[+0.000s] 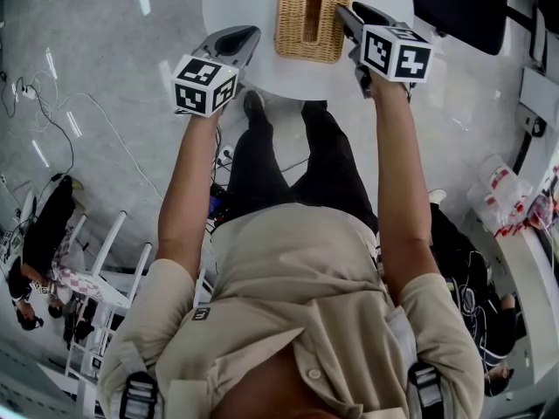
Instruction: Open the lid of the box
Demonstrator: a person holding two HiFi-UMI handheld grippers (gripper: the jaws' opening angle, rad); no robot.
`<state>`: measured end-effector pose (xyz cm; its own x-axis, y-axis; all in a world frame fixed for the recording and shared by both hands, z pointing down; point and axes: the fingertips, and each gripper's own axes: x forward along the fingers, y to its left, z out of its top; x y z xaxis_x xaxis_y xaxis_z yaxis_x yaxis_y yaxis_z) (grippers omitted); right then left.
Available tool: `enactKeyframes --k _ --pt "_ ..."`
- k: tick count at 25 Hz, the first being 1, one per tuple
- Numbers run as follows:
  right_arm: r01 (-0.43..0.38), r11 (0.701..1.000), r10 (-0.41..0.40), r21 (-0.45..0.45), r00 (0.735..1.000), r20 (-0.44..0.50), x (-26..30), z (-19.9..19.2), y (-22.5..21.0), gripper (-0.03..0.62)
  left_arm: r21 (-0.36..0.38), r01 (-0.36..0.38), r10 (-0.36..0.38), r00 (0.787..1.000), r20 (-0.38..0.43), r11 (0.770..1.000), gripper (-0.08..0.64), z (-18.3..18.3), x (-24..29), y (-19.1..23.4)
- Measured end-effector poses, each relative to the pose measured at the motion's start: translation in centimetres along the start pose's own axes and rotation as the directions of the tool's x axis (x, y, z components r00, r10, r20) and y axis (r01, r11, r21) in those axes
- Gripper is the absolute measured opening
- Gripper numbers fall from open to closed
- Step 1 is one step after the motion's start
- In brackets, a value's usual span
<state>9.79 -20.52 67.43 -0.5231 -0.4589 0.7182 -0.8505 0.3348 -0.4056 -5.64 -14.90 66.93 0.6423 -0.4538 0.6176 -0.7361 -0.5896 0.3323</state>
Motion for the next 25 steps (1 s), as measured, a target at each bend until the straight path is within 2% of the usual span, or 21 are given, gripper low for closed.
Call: enactKeyframes --k 3,5,10,25 --pt "-0.005 1.000 0.006 0.030 1.000 -0.011 0.4 -0.4 -0.4 0.155 0.000 0.000 0.000 1.000 -0.001 1.000 0.011 -0.1 -0.1 0.0" --pt "-0.026 0.999 0.027 0.046 1.000 -0.003 0.4 -0.2 0.0 0.123 -0.002 0.000 0.000 1.000 -0.003 1.000 0.011 -0.3 -0.2 0.0" --pt "-0.047 0.997 0.047 0.061 0.999 0.010 -0.2 0.3 0.6 0.117 -0.002 -0.001 0.001 1.000 -0.005 1.000 0.011 -0.3 -0.4 -0.1" --pt "-0.078 0.996 0.074 0.047 0.995 0.068 -2.4 2.8 2.7 0.100 0.015 0.011 -0.011 1.000 0.026 1.000 0.011 1.5 -1.1 -0.9"
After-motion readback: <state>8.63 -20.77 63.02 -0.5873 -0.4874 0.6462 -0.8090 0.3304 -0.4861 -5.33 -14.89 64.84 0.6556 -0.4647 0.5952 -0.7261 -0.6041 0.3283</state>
